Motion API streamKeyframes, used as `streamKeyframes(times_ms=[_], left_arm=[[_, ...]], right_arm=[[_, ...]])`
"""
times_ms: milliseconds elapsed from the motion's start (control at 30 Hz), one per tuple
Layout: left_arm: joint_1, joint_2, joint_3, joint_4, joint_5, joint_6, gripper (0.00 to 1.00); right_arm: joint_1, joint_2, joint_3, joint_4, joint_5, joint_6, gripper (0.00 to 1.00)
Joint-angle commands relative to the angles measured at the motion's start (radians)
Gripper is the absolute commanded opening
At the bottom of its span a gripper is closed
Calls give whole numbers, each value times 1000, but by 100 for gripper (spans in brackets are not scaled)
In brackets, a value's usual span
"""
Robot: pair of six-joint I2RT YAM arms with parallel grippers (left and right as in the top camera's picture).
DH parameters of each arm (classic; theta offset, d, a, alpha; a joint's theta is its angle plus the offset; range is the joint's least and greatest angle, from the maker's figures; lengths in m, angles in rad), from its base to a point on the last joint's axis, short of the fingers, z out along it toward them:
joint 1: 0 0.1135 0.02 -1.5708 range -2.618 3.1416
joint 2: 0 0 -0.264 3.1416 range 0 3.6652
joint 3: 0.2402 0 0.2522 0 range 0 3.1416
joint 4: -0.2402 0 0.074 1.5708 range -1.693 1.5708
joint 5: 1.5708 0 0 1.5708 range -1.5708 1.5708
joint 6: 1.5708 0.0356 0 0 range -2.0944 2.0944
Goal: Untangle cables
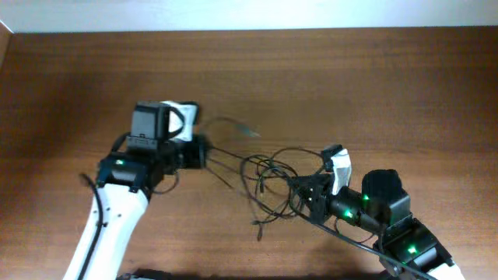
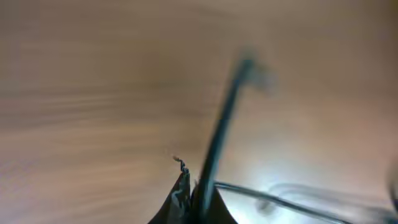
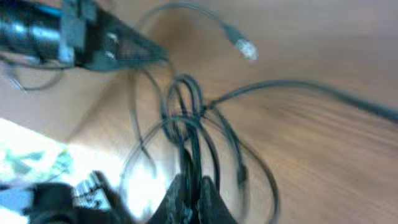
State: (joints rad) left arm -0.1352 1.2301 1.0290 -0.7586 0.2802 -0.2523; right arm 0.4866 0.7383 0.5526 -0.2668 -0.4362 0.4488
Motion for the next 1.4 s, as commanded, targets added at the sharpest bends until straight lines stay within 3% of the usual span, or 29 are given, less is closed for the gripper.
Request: streamKeyframes(times_ms=[0, 100, 167, 200, 267, 300, 333, 367, 400, 433, 467, 500, 533, 600, 633, 733, 800, 833, 867, 900, 933, 967, 1000, 1067, 1200, 1367], left_arm=[[158, 14, -1, 10, -460, -230, 0], [171, 15, -1, 9, -416, -438, 0], [171, 15, -1, 17, -441, -470, 0], [171, 15, -1, 24, -561, -470, 0], [171, 15, -1, 24, -854, -470, 4], [172, 15, -1, 24, -845, -474, 0], [173, 15, -1, 25, -708, -477, 0], [172, 17, -1, 47, -352, -445, 0], [172, 19, -2, 125, 32, -268, 0], [169, 21, -2, 194, 265, -103, 0], [168, 21, -2, 227, 417, 18, 0], [168, 21, -2, 223, 422, 23, 0], [168, 21, -2, 225, 458, 22, 0], [168, 20, -2, 280, 756, 22, 0], [168, 20, -2, 303, 759, 22, 0], [169, 20, -2, 306, 745, -76, 0], [169, 20, -2, 305, 697, -76, 0], [169, 21, -2, 305, 673, -76, 0], [169, 21, -2, 305, 643, -75, 0], [169, 20, -2, 301, 579, -75, 0], [169, 21, -2, 279, 432, -76, 0], [169, 21, -2, 233, 221, -76, 0], [169, 21, -2, 144, -135, -97, 0], [169, 21, -2, 45, -438, -258, 0], [169, 43, -2, 31, -490, -336, 0], [169, 246, -2, 35, -478, -339, 0]], right_arm=[[-11, -41, 13, -94, 287, -22, 4], [-11, -28, 13, -165, 406, -18, 4], [-11, -9, 13, -283, 601, 127, 4], [-11, 5, 13, -346, 699, 220, 4], [-11, 6, 13, -346, 724, 233, 5], [-11, 6, 13, -346, 721, 249, 5], [-11, 6, 13, -328, 679, 267, 5], [-11, 6, 13, -293, 607, 266, 10], [-11, 6, 13, -276, 538, 266, 12], [-10, 8, 13, -267, 454, 266, 14], [-9, 30, 12, -238, 311, 266, 32], [-9, 74, 11, -204, 233, 262, 46], [-9, 146, 11, -167, 217, 262, 49], [-9, 352, 11, 5, 145, 238, 60], [-9, 435, 11, 89, 78, 214, 64], [53, 801, 11, 456, -60, 213, 71], [96, 894, 11, 600, -155, 214, 72], [117, 913, 11, 620, -147, 212, 59], [122, 913, 11, 614, -134, 209, 16], [119, 912, 11, 607, -132, 201, 4], [108, 905, 11, 584, -133, 194, 5], [82, 871, 11, 531, -137, 190, 4], [42, 785, 11, 439, -137, 159, 4], [-13, 592, 12, 291, -137, 101, 4], [-129, 11, 11, -42, -122, -2, 4], [-168, -272, 11, -284, 234, -2, 4]])
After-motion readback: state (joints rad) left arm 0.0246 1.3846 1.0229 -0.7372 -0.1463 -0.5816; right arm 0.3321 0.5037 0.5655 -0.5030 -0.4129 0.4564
